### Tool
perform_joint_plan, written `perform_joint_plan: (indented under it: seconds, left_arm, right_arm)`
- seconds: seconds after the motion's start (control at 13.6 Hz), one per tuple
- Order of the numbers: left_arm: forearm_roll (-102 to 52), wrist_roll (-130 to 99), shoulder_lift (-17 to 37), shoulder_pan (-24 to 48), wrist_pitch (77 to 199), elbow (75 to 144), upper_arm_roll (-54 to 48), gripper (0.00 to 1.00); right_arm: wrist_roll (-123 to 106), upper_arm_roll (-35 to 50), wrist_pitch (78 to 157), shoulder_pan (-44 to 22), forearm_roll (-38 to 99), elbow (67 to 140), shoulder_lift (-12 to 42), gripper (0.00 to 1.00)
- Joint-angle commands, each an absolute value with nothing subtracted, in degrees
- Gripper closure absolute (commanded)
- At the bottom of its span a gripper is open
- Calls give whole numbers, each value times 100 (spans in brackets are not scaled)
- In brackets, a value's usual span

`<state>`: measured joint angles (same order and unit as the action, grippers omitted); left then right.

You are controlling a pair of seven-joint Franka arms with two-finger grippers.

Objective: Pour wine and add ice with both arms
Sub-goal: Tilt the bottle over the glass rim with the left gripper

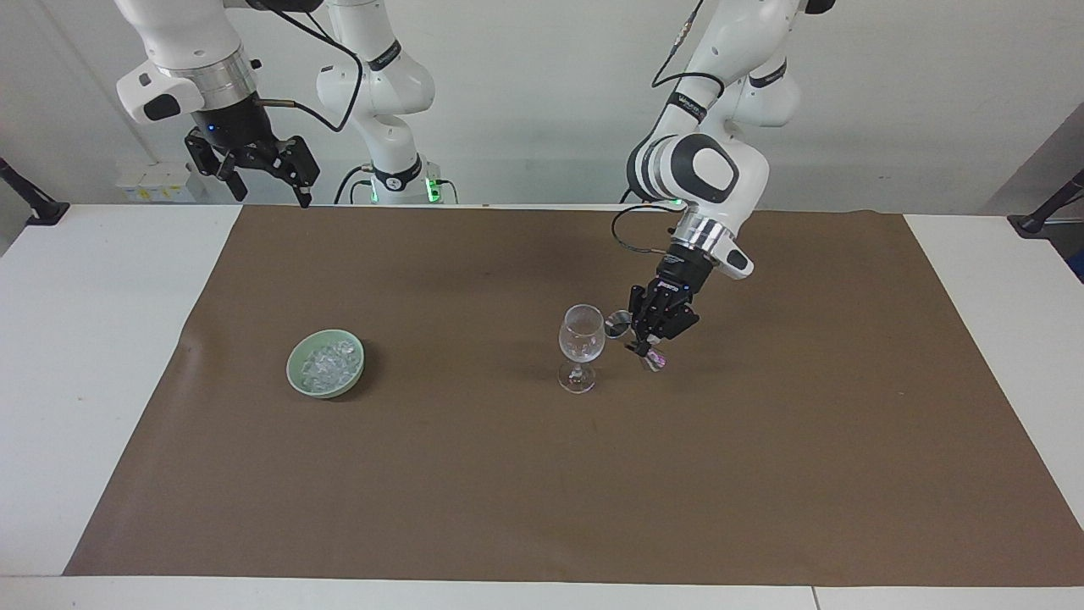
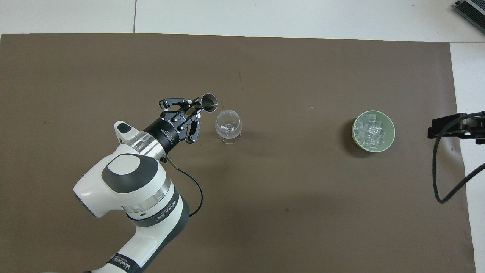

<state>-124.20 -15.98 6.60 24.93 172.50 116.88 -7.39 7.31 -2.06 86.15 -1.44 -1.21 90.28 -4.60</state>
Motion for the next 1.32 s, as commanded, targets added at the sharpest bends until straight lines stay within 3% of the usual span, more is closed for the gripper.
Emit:
perform_joint_plan:
  seconds: [0.0, 1.25]
  left_arm:
    - [-12357, -1372, 598, 2593, 17534, 11619, -755, 100]
    - [-12129, -475, 615, 2602, 17947, 11461, -1002, 100]
  right_arm:
    - [694, -220, 8561, -167, -105, 9088, -536, 0]
    - [694, -220, 8561, -167, -105, 9088, -536, 0]
